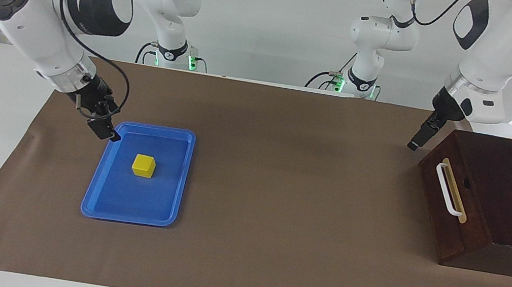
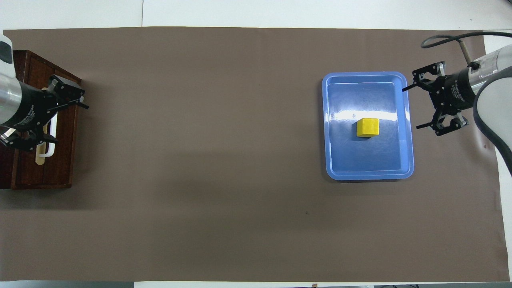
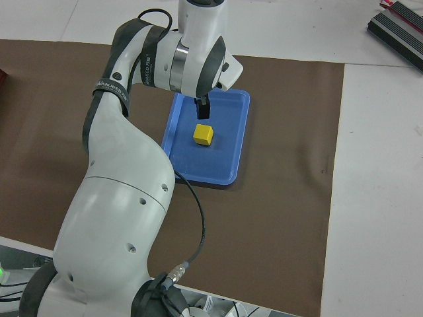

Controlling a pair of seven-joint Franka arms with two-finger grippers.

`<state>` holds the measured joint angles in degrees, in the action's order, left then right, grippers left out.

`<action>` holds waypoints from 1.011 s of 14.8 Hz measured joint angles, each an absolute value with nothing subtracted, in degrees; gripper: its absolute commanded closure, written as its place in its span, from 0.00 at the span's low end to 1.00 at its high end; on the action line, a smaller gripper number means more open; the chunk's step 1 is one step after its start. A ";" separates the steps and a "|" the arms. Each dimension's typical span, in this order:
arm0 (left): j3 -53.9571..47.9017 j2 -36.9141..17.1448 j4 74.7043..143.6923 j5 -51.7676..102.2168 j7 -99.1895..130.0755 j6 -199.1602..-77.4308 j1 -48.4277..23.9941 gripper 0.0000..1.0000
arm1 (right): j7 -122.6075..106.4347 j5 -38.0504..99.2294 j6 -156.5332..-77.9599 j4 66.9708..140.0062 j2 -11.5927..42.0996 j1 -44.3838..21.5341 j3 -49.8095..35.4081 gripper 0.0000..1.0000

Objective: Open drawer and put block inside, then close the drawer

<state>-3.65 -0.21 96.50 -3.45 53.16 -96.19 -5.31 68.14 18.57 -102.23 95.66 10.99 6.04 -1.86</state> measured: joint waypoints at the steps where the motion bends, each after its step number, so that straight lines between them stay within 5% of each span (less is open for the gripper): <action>1: -3.73 -1.03 97.51 -7.09 51.58 -97.07 -6.77 0.00 | 69.82 21.67 -102.33 96.05 11.98 7.13 -1.64 0.00; 8: -3.03 -6.12 100.08 -15.13 13.28 -99.90 -7.76 0.00 | 71.21 36.52 -103.65 103.45 15.46 12.32 -0.93 0.00; 15: -2.79 -6.51 106.32 -16.66 5.15 -108.78 -2.63 0.00 | 61.13 43.63 -103.92 106.22 19.45 14.92 -0.92 0.00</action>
<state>-2.79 -6.51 106.32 -16.66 5.15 -108.78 -2.63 61.13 43.63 -103.92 106.22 19.45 14.92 -0.92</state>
